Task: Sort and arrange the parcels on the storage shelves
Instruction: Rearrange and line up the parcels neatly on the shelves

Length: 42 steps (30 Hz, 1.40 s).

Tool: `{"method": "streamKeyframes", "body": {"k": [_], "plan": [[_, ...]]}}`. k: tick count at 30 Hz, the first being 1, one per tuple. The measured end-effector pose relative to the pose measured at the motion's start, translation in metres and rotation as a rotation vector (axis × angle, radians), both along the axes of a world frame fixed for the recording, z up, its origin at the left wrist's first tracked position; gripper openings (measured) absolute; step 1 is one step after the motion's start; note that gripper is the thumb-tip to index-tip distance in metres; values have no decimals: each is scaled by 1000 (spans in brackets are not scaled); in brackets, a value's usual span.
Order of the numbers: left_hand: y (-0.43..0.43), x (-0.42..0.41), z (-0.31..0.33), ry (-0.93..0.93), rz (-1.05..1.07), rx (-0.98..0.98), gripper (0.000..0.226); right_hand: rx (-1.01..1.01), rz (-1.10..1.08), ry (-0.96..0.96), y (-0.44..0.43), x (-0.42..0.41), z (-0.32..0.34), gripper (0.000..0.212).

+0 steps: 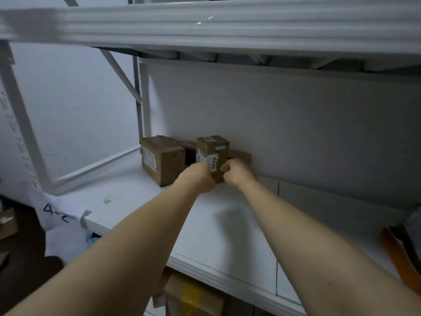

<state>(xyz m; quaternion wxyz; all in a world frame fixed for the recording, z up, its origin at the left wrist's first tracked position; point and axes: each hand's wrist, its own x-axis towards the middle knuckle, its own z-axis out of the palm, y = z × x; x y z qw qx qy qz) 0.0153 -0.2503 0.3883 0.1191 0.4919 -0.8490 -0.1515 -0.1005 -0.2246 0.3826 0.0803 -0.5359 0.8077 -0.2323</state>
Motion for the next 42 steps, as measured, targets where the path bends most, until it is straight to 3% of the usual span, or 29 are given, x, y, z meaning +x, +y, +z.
{"method": "streamKeyframes", "body": {"k": [9, 13, 16, 24, 31, 33, 36, 39, 42], "plan": [[-104, -2, -4, 82, 20, 88, 23, -17, 23, 154, -103, -7, 6, 39], [-142, -6, -3, 78, -48, 34, 25, -39, 97, 157, -145, -10, -2, 49], [-168, -14, -3, 94, -106, -12, 33, -113, 1, 146, -159, -11, 1, 52], [-224, -37, 0, 22, -240, -33, 46, 54, -303, -102, -194, -33, 11, 115], [-256, -47, -7, 56, -271, 44, 53, 62, -365, -213, -209, -42, 5, 122], [-255, -45, -8, 89, -297, 46, 54, 25, -411, -260, -200, -44, -1, 127], [-245, -38, -11, 142, -389, 54, 46, -103, -456, -389, -178, -46, -8, 117], [-236, -35, -17, 181, -433, 149, 66, -222, -497, -550, -157, -46, -10, 111], [-217, -31, -29, 42, -478, 156, 118, -299, -535, -695, -122, -37, -10, 89]]}}
